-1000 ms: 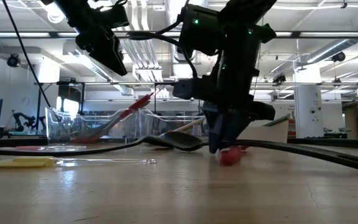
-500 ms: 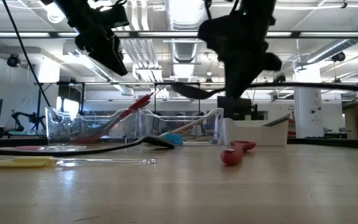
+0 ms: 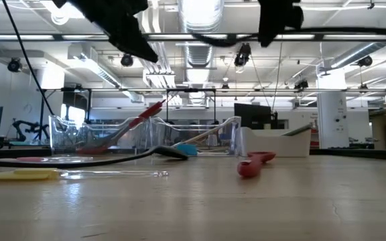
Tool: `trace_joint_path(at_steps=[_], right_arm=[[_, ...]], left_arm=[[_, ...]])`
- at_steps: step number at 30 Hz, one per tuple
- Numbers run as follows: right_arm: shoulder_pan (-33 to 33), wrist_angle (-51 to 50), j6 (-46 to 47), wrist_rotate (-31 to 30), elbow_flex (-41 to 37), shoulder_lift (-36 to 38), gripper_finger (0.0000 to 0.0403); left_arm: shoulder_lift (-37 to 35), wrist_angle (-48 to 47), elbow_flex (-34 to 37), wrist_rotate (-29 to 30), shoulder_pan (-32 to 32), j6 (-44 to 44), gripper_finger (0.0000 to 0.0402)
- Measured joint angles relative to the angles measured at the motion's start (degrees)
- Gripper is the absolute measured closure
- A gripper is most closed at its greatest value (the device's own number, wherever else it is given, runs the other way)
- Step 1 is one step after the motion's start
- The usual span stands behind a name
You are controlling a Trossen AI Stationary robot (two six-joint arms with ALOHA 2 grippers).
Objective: Pick & Place Kitchen Items
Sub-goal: Put the right black serving spoon into the left transparent bin
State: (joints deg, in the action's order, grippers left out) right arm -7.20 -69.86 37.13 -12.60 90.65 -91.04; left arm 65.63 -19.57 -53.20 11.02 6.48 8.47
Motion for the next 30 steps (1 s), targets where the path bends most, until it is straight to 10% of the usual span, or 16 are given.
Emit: trace_joint_path(at_steps=[18,30], right_arm=[[9.2,-14.8,-17.9,12.5,19.9,0.1,0.0343],[12.1,-20.2,-18.3,18.9,10.1,0.1,0.0343]], left_arm=[[7.9,19.9,0.1,-6.4,0.0,-0.9,0.0206],[9.3,16.8,-3.5,-6.6,0.0,8.7,0.0206]])
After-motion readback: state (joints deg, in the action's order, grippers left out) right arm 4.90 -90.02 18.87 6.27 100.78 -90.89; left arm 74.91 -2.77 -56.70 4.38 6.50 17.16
